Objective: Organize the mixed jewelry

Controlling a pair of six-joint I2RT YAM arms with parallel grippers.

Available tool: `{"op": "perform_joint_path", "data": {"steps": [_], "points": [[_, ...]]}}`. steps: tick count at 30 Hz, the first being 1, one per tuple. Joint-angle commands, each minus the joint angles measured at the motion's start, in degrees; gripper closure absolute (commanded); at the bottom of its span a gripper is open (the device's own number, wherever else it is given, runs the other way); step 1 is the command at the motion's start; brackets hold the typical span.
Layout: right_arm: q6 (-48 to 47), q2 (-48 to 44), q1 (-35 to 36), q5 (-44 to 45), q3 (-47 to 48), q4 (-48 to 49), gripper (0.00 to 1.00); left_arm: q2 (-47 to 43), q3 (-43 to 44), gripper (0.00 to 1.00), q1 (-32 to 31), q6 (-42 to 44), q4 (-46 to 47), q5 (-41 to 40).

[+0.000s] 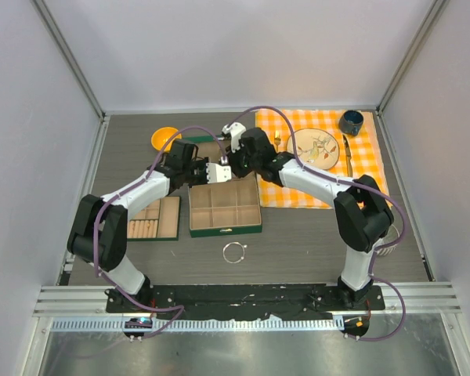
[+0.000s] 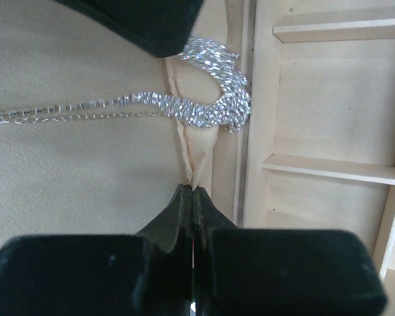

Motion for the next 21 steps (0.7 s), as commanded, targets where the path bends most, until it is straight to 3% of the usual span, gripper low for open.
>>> {"op": "perform_joint_path", "data": {"steps": [1, 21], "points": [[0.23, -4.3, 0.41, 0.83, 4.0, -0.41, 0.99, -2.11, 0.33, 1.0, -0.62, -1.33, 3.9, 4.36], [0.23, -2.64, 0.41, -2.07, 11.82, -4.46, 0.99, -2.11, 0.33, 1.0, -0.88, -1.77, 3.64, 4.97]]}}
